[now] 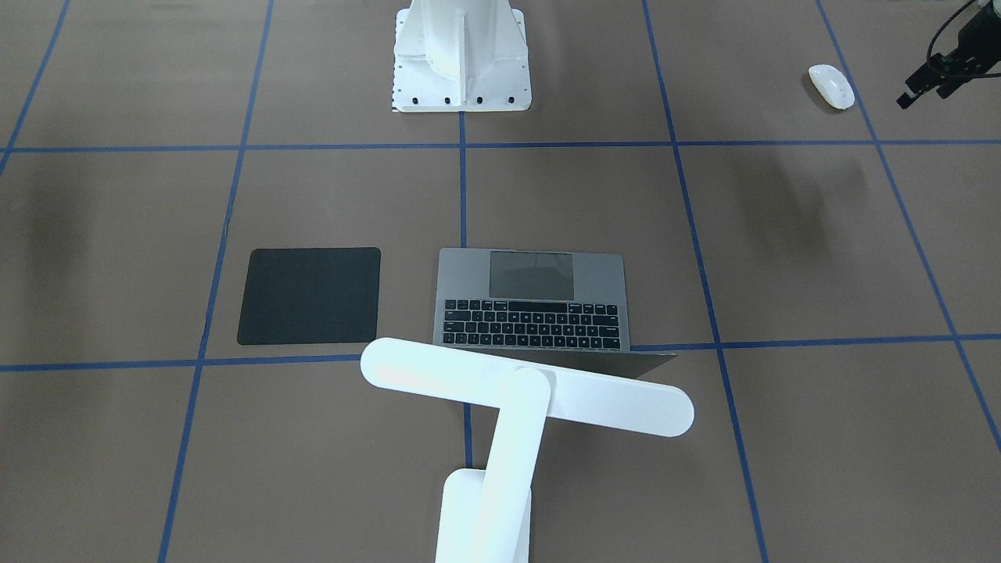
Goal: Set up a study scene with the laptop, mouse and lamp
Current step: 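Carry the white mouse in the left gripper toward the table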
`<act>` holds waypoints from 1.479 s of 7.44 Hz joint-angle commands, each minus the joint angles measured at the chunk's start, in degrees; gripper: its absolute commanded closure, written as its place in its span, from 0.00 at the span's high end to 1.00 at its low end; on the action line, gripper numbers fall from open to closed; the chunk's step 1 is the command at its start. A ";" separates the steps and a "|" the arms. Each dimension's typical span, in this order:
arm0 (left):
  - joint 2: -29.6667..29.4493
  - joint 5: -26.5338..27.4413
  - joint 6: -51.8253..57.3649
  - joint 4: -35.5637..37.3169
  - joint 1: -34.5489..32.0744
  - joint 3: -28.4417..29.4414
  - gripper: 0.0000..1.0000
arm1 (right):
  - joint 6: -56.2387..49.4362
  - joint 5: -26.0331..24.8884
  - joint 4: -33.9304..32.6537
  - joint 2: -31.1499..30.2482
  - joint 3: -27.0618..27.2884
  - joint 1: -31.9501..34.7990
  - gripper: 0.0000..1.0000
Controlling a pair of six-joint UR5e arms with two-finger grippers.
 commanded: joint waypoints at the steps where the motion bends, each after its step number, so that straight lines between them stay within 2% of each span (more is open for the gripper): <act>1: 0.04 6.87 -7.46 -6.32 10.08 0.46 0.98 | 0.00 -0.09 0.00 0.33 -0.02 -0.06 0.99; 3: 1.00 7.06 -13.19 -8.27 11.77 2.31 0.98 | 0.00 -0.09 0.00 0.33 -0.03 -0.14 0.99; 5: 1.62 7.06 -24.41 -9.59 18.77 2.57 0.99 | 0.00 0.00 0.00 0.16 -0.20 -0.41 0.99; 6: 1.89 9.06 -27.51 -11.08 23.59 2.83 0.99 | 0.00 0.00 0.00 0.16 -0.20 -0.41 0.99; 9: 1.89 11.71 -30.61 -13.28 31.53 4.85 0.99 | 0.00 0.00 0.00 0.16 -0.11 -1.20 0.99; 11: 1.89 16.78 -40.16 -17.83 41.96 5.99 0.99 | 0.09 0.00 0.00 0.16 -0.11 -1.55 0.99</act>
